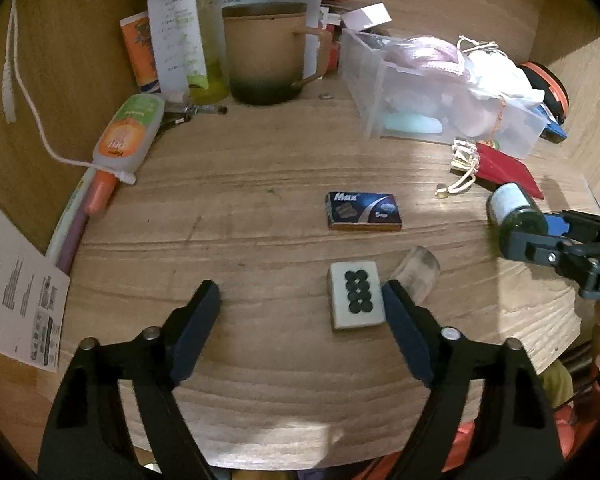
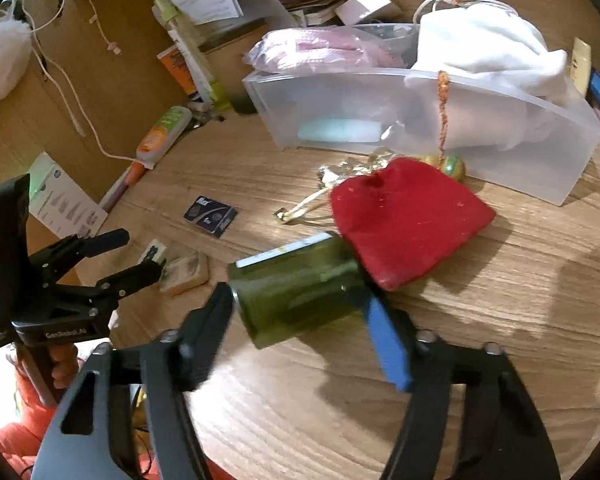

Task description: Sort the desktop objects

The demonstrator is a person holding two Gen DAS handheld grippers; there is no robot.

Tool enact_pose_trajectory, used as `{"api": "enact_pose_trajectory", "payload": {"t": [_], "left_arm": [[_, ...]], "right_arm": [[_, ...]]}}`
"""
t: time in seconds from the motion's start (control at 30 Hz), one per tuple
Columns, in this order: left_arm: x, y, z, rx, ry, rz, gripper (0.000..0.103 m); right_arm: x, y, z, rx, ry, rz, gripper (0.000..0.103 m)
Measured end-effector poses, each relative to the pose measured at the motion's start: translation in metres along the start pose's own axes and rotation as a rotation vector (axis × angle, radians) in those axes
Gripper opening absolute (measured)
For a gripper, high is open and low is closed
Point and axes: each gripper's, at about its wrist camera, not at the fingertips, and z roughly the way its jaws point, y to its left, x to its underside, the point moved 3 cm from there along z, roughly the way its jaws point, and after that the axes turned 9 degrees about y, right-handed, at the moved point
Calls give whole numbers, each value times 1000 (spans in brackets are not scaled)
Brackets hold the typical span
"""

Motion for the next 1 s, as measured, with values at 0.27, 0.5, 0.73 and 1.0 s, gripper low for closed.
{"api": "enact_pose_trajectory", "payload": {"t": [0.27, 0.5, 0.73, 1.0], "left_arm": [[-4, -7, 2, -7, 10, 43, 52], [-4, -9, 4, -16, -5, 59, 24], [-6, -1, -6, -46, -57, 32, 24], [-18, -9, -46, -25, -163, 41, 24]], "right_arm": [[5, -3, -6, 27, -32, -23, 57], [13, 12, -21, 5, -65, -97, 57], [14, 33, -35, -30, -103, -165, 57], [7, 51, -50, -70, -146, -208, 57]]}}
